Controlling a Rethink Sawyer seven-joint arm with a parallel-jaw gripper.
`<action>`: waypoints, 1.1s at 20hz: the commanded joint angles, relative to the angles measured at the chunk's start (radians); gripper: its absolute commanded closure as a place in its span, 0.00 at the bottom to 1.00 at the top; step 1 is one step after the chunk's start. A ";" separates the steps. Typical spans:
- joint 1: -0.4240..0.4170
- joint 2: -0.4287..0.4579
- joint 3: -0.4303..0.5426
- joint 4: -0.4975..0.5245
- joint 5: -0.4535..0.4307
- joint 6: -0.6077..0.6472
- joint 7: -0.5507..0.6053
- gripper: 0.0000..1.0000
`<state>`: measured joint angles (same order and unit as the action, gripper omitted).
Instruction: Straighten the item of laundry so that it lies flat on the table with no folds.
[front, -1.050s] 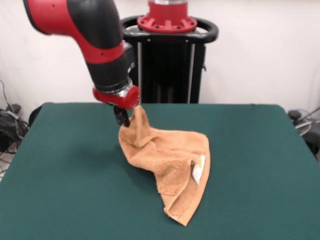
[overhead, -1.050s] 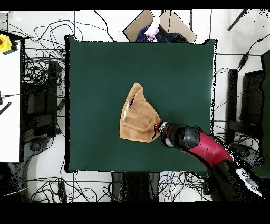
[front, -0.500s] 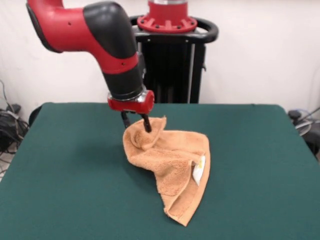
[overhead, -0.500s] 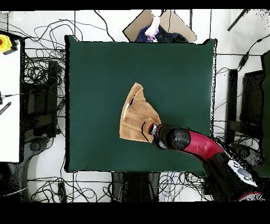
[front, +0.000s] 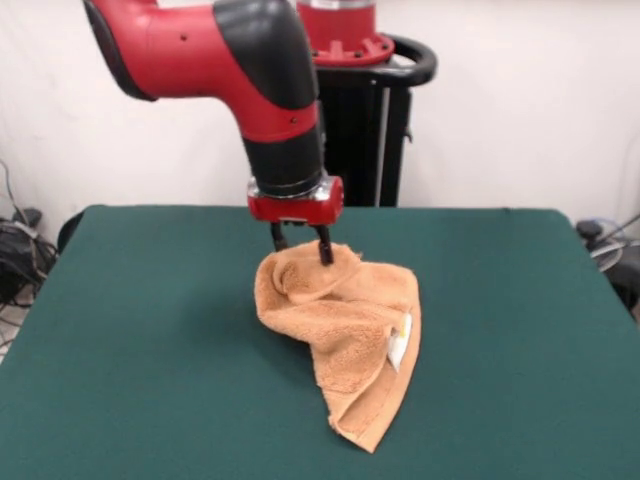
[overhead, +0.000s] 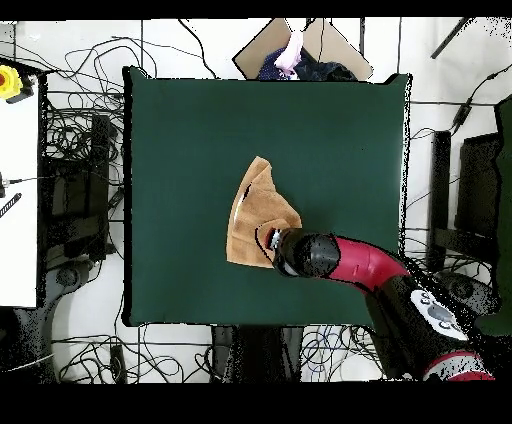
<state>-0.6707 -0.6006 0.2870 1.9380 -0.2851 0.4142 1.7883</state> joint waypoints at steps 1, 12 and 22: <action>0.074 -0.045 0.049 -0.026 0.055 0.009 0.128 0.00; 0.152 -0.106 0.015 0.029 0.090 -0.072 0.183 0.00; 0.302 -0.080 -0.131 0.034 0.052 -0.317 0.269 1.00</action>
<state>-0.4475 -0.6959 0.2371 1.9388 -0.2442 0.2384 1.7899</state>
